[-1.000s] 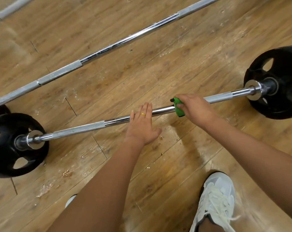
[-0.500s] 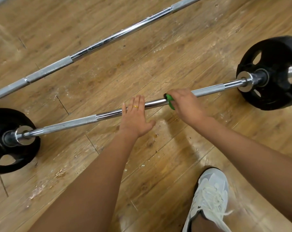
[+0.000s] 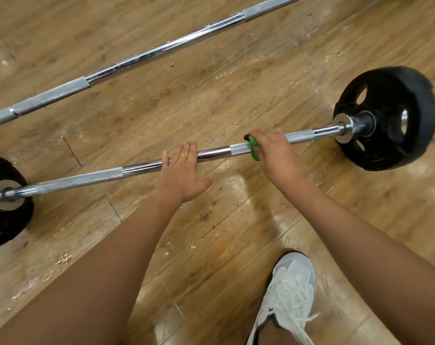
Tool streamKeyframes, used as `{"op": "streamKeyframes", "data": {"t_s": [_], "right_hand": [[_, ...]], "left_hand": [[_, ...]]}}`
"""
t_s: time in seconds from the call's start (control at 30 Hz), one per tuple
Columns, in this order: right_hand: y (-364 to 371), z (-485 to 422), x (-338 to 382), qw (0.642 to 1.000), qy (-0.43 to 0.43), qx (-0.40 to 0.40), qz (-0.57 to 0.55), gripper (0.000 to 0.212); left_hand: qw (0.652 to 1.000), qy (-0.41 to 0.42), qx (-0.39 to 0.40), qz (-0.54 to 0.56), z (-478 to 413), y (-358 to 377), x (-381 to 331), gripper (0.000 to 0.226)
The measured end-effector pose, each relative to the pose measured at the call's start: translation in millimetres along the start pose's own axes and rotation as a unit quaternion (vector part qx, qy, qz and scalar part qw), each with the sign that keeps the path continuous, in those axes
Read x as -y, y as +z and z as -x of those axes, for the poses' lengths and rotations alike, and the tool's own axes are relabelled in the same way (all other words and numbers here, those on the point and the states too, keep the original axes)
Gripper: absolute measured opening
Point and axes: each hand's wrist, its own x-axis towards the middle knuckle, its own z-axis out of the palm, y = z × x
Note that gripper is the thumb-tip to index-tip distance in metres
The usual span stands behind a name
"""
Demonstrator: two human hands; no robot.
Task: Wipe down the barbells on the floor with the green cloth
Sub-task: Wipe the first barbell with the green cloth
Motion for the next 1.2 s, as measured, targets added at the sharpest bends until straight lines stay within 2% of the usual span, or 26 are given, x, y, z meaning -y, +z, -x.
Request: {"op": "streamKeyframes", "data": {"t_s": [0.17, 0.33, 0.43, 0.57, 0.73, 0.9, 1.07, 1.2], "right_hand": [[1.3, 5.4, 4.1, 0.997, -0.056, 0.045, 0.007, 0.034], [-1.9, 17.3, 7.6, 1.000, 0.011, 0.020, 0.006, 0.026], [5.0, 25.6, 23.9, 0.999, -0.001, 0.048, 0.013, 0.027], [-5.6, 38.6, 11.5, 0.996, -0.020, 0.082, 0.006, 0.032], [-1.9, 59.1, 16.3, 0.999, 0.026, 0.034, 0.021, 0.031], [-0.4, 74.4, 16.6, 0.999, -0.013, 0.050, 0.010, 0.029], [-2.3, 84.8, 13.4, 0.998, 0.055, 0.022, 0.021, 0.034], [-4.3, 94.2, 13.8, 0.998, 0.013, 0.061, 0.017, 0.039]], "left_hand": [[1.000, 0.002, -0.001, -0.001, 7.7, 2.6, -2.2, 0.103], [1.000, 0.004, 0.001, -0.013, 22.9, 10.7, -6.2, 0.106], [1.000, -0.004, 0.003, -0.014, 32.5, 15.8, -10.6, 0.108], [1.000, 0.001, 0.014, -0.016, 46.2, 20.9, -13.0, 0.109], [1.000, -0.002, 0.009, -0.002, 66.2, 27.0, -20.0, 0.108], [1.000, 0.003, 0.011, 0.006, 83.3, 34.7, -23.0, 0.109], [1.000, 0.002, 0.007, 0.012, 93.5, 43.0, -24.8, 0.111], [1.000, 0.003, 0.011, 0.012, 99.7, 45.8, -27.0, 0.111]]}}
